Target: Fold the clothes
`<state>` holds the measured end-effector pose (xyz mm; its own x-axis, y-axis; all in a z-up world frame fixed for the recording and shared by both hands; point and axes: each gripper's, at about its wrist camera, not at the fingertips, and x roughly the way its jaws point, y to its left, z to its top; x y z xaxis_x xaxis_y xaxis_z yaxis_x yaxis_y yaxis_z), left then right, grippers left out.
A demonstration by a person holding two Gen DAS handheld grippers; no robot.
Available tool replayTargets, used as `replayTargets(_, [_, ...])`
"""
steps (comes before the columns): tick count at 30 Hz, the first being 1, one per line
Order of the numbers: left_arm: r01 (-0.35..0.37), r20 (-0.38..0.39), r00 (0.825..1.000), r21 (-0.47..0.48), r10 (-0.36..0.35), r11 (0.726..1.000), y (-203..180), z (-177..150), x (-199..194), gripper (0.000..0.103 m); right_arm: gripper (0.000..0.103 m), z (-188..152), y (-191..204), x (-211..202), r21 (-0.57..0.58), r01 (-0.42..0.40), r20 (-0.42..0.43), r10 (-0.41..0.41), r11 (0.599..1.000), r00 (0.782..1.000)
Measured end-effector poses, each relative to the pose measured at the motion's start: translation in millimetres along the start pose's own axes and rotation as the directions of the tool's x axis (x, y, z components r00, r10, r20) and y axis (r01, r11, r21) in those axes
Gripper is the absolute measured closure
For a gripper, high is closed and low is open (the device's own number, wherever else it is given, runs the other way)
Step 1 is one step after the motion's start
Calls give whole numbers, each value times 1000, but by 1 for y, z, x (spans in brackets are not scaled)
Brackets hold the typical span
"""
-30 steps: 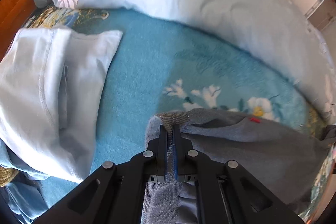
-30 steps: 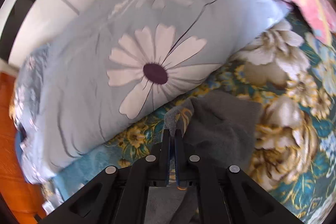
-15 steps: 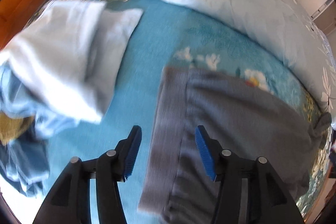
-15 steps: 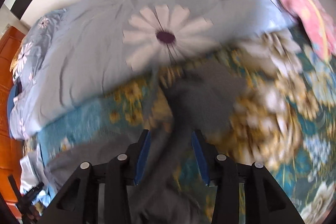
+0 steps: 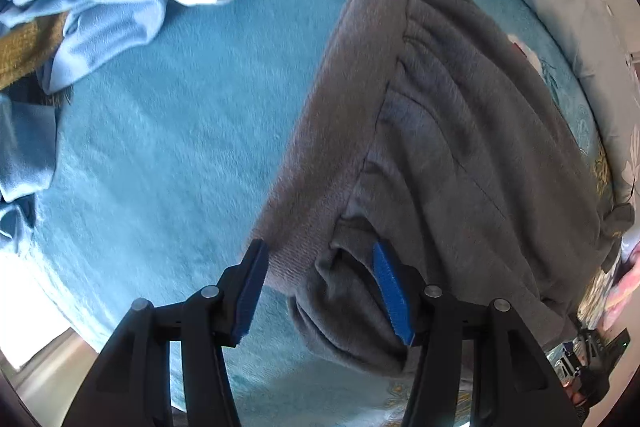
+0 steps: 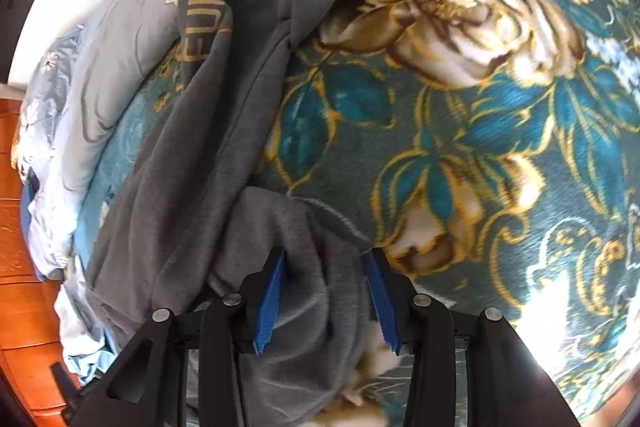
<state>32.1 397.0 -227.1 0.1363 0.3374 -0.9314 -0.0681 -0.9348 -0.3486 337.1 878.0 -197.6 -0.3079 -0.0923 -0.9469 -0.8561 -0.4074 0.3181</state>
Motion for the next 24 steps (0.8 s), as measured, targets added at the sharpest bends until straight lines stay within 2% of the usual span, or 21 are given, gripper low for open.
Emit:
replayTargets(2, [10,-17,1000,-15,-10,1000,1,-3,1,47,78,-1,2,-1,-5,3,3,-3,1000,1000])
replayTargets(3, [14,-24,1000,-18,-14,1000,1,-4,1,47,89,-1,3,-3,-6,0,5,0,1000,1000])
replayTargets(8, [1,-36,999,46,1,999,-5,-12,-4,47,93,-9,-4,-26,18,-9,45,8,1000,999])
replayTargets(12, [13,-53,999,87,-8,996,-7,-18,-6,47,93,-36,-17,-71,103,-17,156,0,995,988])
replayTargets(16, [23,-70,997,120,-15,992,-7,-25,-5,47,93,-81,-55,-111,230,3,218,-55,973,974])
replayTargets(20, [22,-94,996,143,-8,989,-2,-32,0,47,93,-130,-90,-116,354,18,190,-91,935,978])
replayTargets(24, [19,-126,992,153,0,988,6,-41,6,47,92,-164,-109,-84,409,44,107,-95,912,990])
